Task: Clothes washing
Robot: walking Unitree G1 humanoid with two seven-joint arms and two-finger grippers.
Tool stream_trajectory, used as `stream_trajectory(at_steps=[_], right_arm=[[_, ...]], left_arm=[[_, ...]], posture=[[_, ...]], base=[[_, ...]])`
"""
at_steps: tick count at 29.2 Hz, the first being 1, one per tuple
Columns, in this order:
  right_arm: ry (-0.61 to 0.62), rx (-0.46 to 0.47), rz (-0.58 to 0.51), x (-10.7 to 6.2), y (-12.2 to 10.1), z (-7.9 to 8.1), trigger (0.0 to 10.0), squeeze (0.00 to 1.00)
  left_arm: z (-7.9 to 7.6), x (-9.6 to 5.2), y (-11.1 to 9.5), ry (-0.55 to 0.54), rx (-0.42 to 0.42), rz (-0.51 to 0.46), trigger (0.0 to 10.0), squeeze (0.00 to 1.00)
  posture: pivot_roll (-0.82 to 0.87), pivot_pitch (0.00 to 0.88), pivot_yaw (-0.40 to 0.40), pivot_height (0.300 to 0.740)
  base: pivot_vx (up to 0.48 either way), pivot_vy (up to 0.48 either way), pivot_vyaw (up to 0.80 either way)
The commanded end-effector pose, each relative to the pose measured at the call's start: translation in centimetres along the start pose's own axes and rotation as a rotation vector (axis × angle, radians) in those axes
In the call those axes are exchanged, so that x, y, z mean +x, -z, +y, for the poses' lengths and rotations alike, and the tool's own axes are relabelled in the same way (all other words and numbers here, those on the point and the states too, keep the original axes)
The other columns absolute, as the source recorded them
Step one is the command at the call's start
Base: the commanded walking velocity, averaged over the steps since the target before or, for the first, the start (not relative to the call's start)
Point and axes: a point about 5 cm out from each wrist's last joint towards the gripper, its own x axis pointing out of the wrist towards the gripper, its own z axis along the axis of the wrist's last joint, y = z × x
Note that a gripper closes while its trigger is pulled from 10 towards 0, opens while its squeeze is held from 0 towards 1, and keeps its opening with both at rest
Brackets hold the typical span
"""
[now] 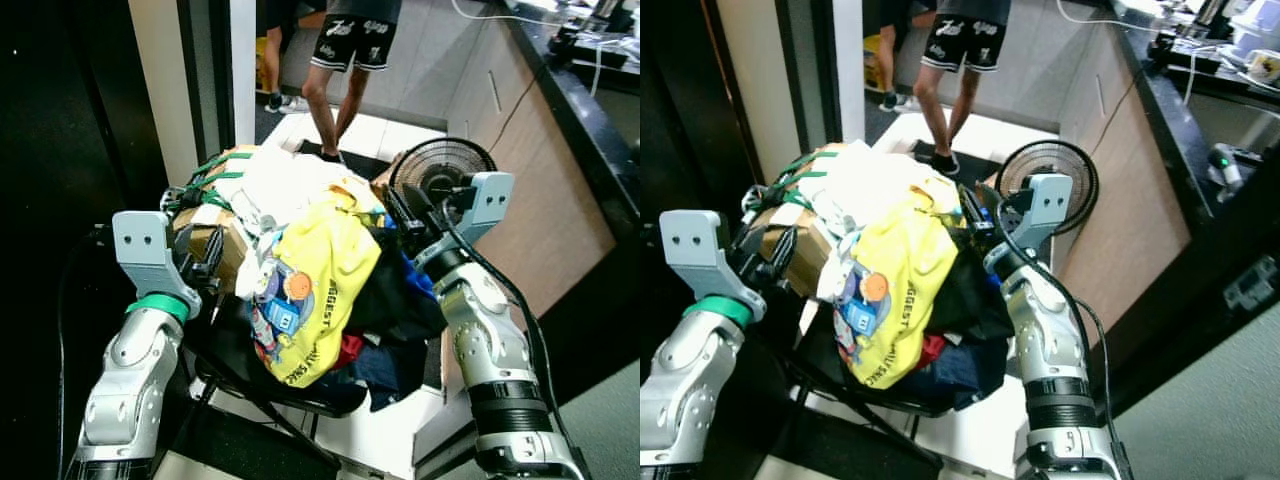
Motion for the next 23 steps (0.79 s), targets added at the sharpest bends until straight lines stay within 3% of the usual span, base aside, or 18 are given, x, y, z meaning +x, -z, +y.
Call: stream_trajectory(at_steps=[1, 9, 13, 23], right_arm=[[-0.029, 0.017, 0.026, -0.5, 0.5, 0.4, 10.0, 1.00], [0.019, 0.009, 0.046, -1.9, 1.2, -0.2, 10.0, 1.00], [-0.113, 0.034, 0.101, -3.2, 1.7, 1.6, 10.0, 1.00], [-0.139, 0.040, 0.152, -3.8, 2.7, 2.1, 10.0, 1.00]], left_arm=[[-0.4, -0.4, 0.1, 0.045, -0.012, 0.002, 10.0, 0.00], [-0.7, -0.9, 0.5, 0.078, -0.018, 0.026, 10.0, 0.00], [-1.3, -1.1, 0.9, 0.147, -0.026, 0.050, 10.0, 0.00], [-1.4, -1.1, 0.9, 0.163, -0.024, 0.056, 10.0, 0.00]], posture=[[0.07, 0.000, -0.034, 0.740], [0.07, 0.000, -0.032, 0.740], [0.07, 0.000, -0.024, 0.740], [0.07, 0.000, -0.026, 0.740]], base=[[0.000, 0.000, 0.00], [0.000, 0.000, 0.00], [0.000, 0.000, 0.00], [0.000, 0.000, 0.00]])
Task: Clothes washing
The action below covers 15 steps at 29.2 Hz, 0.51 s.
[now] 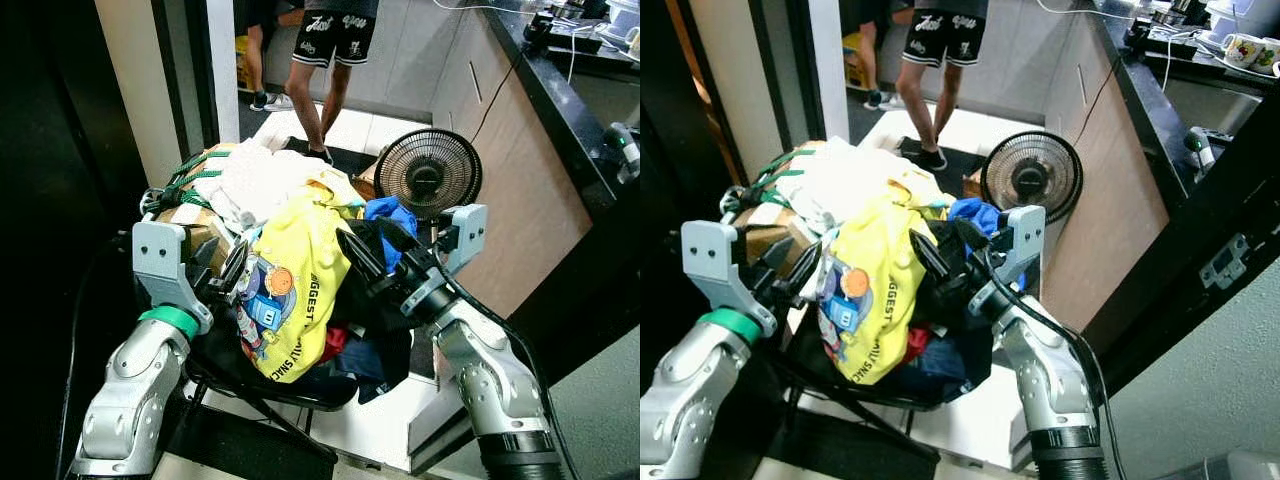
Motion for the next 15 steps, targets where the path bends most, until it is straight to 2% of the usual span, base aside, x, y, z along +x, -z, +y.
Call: stream_trajectory(at_steps=[1, 6, 7, 9, 10, 12, 13, 15], right_arm=[[-0.013, -0.002, 0.030, -0.35, 0.41, 0.09, 10.0, 1.00], [-0.005, -0.031, 0.062, -0.51, 0.76, 0.14, 10.0, 1.00], [0.024, -0.062, 0.076, -0.61, 0.93, -0.15, 10.0, 1.00], [0.024, -0.062, 0.076, -0.61, 0.93, -0.15, 10.0, 1.00], [0.054, -0.110, 0.086, -0.71, 1.02, -0.54, 10.0, 1.00], [0.054, -0.110, 0.086, -0.71, 1.02, -0.54, 10.0, 1.00], [0.064, -0.160, 0.103, -0.90, 1.19, -0.70, 10.0, 0.00], [0.064, -0.160, 0.103, -0.90, 1.19, -0.70, 10.0, 0.00]], left_arm=[[-0.21, -0.30, 0.31, 0.012, -0.007, 0.016, 10.0, 0.00], [-0.22, -0.40, 0.34, 0.018, -0.005, 0.021, 10.0, 0.00], [-0.23, -0.49, 0.38, 0.021, -0.004, 0.023, 10.0, 0.00], [-0.23, -0.49, 0.38, 0.021, -0.004, 0.023, 10.0, 0.00], [-0.25, -0.54, 0.41, 0.025, -0.003, 0.025, 10.0, 0.00], [-0.25, -0.54, 0.41, 0.025, -0.003, 0.025, 10.0, 0.00], [-0.26, -0.61, 0.44, 0.030, -0.002, 0.028, 10.0, 0.00], [-0.26, -0.61, 0.44, 0.030, -0.002, 0.028, 10.0, 0.00]], posture=[[0.07, 0.000, -0.026, 0.740], [0.07, 0.000, -0.029, 0.740], [0.07, 0.000, -0.029, 0.740], [0.07, 0.000, -0.029, 0.740], [0.07, 0.000, -0.029, 0.740], [0.07, 0.000, -0.029, 0.740], [0.07, 0.000, -0.029, 0.740], [0.07, 0.000, -0.029, 0.740]], base=[[0.000, 0.000, 0.00], [0.000, 0.000, 0.00], [0.000, 0.000, 0.00], [0.000, 0.000, 0.00], [0.000, 0.000, 0.00], [0.000, 0.000, 0.00], [0.000, 0.000, 0.00], [0.000, 0.000, 0.00]])
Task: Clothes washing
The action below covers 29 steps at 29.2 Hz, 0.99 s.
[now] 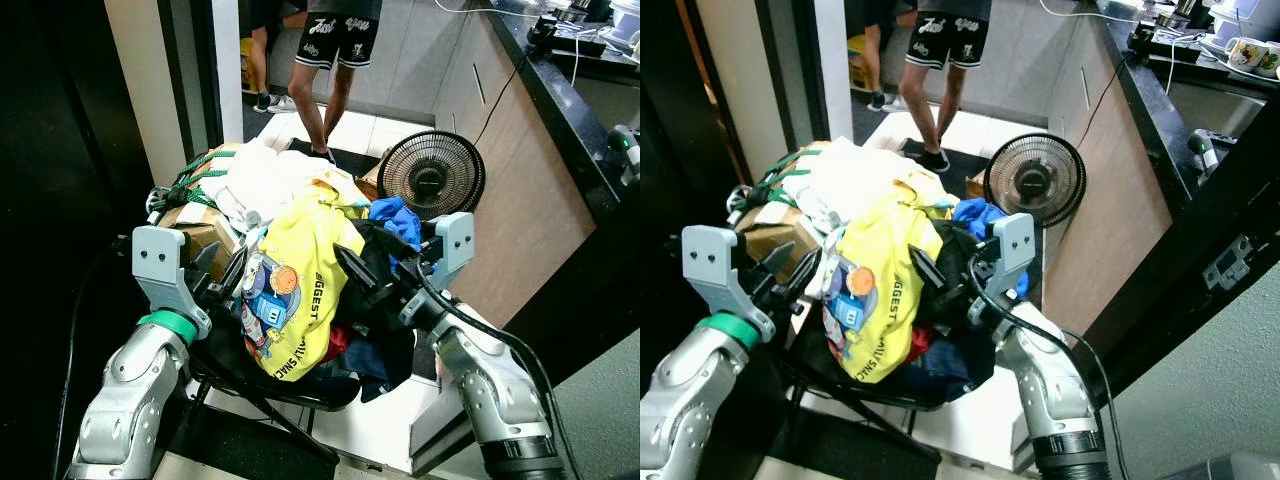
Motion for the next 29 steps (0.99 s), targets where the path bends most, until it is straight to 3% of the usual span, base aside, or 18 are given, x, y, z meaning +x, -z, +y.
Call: stream_trajectory(at_steps=[1, 14, 23, 25, 26, 28, 29], right_arm=[[0.013, -0.044, 0.046, -0.5, 0.9, -0.2, 10.0, 0.00], [0.027, -0.032, 0.042, -0.7, 1.2, -0.1, 10.0, 0.00], [0.063, -0.021, 0.022, 0.4, 1.5, -0.1, 10.0, 0.00], [0.082, -0.020, 0.018, 0.8, 1.6, -0.3, 9.6, 0.00], [0.096, -0.017, 0.019, 0.9, 1.7, -0.4, 8.3, 0.00], [0.104, -0.015, 0.020, 0.9, 1.7, -0.5, 8.3, 0.00], [0.112, -0.013, 0.019, 1.0, 1.7, -0.7, 5.0, 0.00]], left_arm=[[-0.3, -0.3, 0.2, 0.022, -0.001, 0.014, 10.0, 0.00], [-0.5, -0.3, 0.1, 0.040, -0.005, 0.018, 10.0, 0.00], [-0.5, 0.0, 0.0, 0.038, -0.006, 0.010, 10.0, 0.00], [-0.6, 0.1, 0.0, 0.043, -0.002, 0.013, 10.0, 0.00], [-0.6, 0.1, 0.1, 0.045, -0.002, 0.015, 10.0, 0.00], [-0.6, 0.1, 0.1, 0.046, -0.001, 0.016, 10.0, 0.00], [-0.7, 0.1, 0.1, 0.048, -0.001, 0.017, 10.0, 0.00]], posture=[[0.07, 0.000, -0.028, 0.740], [0.07, 0.000, -0.026, 0.740], [0.08, 0.000, -0.028, 0.740], [0.08, 0.000, -0.026, 0.740], [0.08, 0.000, -0.026, 0.740], [0.08, 0.000, -0.026, 0.740], [0.08, 0.000, -0.023, 0.740]], base=[[0.000, 0.000, 0.00], [0.000, 0.000, 0.00], [0.000, 0.000, 0.00], [0.000, 0.000, 0.00], [0.000, 0.000, 0.00], [0.000, 0.000, 0.00], [0.000, 0.000, 0.00]])
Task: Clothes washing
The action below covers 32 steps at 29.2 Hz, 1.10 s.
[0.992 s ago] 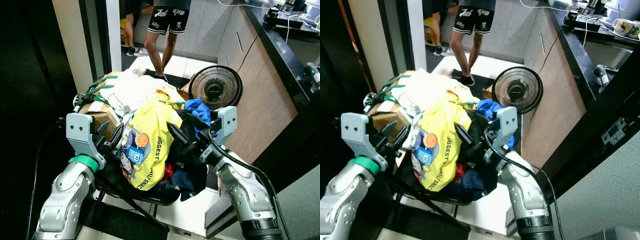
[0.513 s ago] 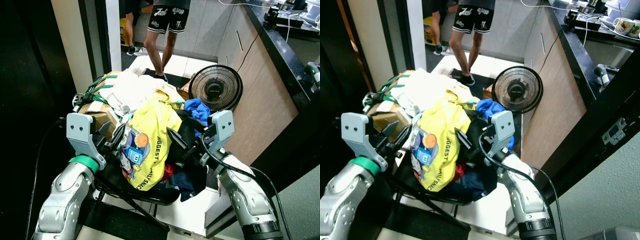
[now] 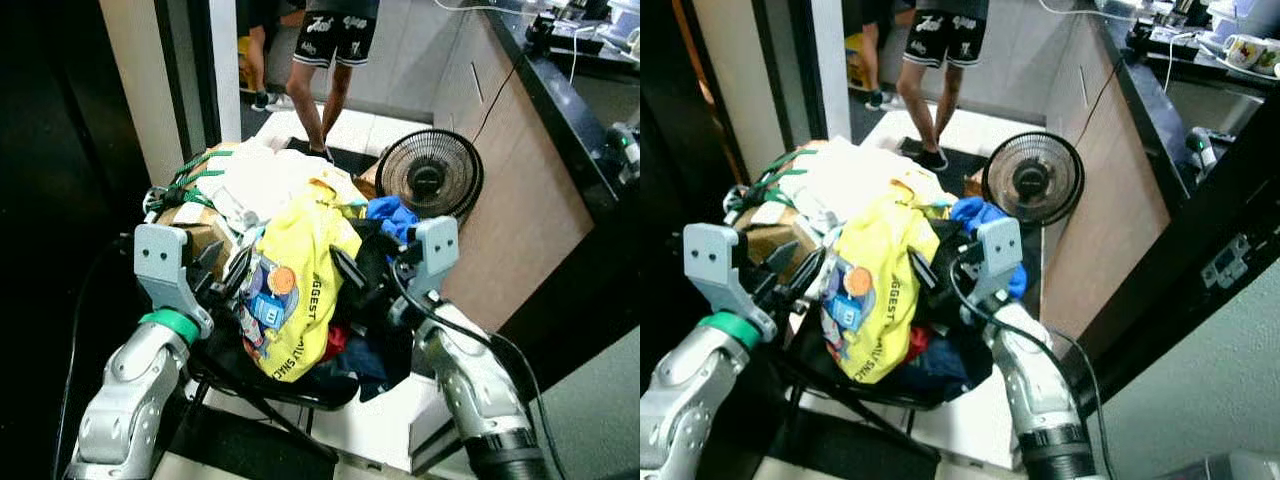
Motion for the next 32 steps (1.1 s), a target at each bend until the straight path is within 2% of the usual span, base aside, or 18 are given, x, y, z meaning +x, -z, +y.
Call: stream_trajectory(at_steps=[1, 2, 3, 4, 6, 7, 32], right_arm=[[0.031, 0.004, 0.002, -0.08, 0.15, -0.64, 4.3, 0.00], [0.031, 0.005, -0.002, -0.02, 0.07, -0.70, 3.5, 0.00], [0.030, 0.005, -0.005, 0.02, 0.02, -0.73, 3.5, 0.00], [0.025, 0.006, -0.010, 0.04, -0.04, -0.67, 1.3, 0.00], [0.022, 0.007, -0.013, 0.05, -0.07, -0.61, 1.3, 0.00], [0.012, 0.009, -0.015, 0.03, -0.09, -0.48, 0.0, 0.00], [-0.022, 0.013, -0.045, 0.00, -0.28, -0.20, 0.0, 0.00]], left_arm=[[-0.19, 0.01, 0.32, 0.015, 0.004, 0.022, 10.0, 0.00], [-0.17, 0.07, 0.32, 0.017, 0.007, 0.024, 10.0, 0.00], [-0.15, 0.11, 0.32, 0.018, 0.010, 0.025, 10.0, 0.00], [-0.13, 0.12, 0.33, 0.019, 0.012, 0.027, 10.0, 0.00], [-0.12, 0.12, 0.34, 0.019, 0.012, 0.028, 10.0, 0.00], [-0.13, 0.09, 0.35, 0.021, 0.012, 0.029, 10.0, 0.00], [-0.34, -0.35, 0.63, 0.030, 0.012, 0.037, 10.0, 0.00]], posture=[[0.08, 0.000, -0.023, 0.740], [0.07, 0.000, -0.021, 0.740], [0.07, 0.000, -0.021, 0.740], [0.07, 0.000, -0.021, 0.740], [0.07, 0.000, -0.021, 0.740], [0.07, 0.000, -0.021, 0.740], [0.07, 0.000, -0.028, 0.740]], base=[[0.000, 0.000, 0.00], [0.000, 0.000, 0.00], [0.000, 0.000, 0.00], [0.000, 0.000, 0.00], [0.000, 0.000, 0.00], [0.000, 0.000, 0.00], [0.000, 0.000, 0.00]])
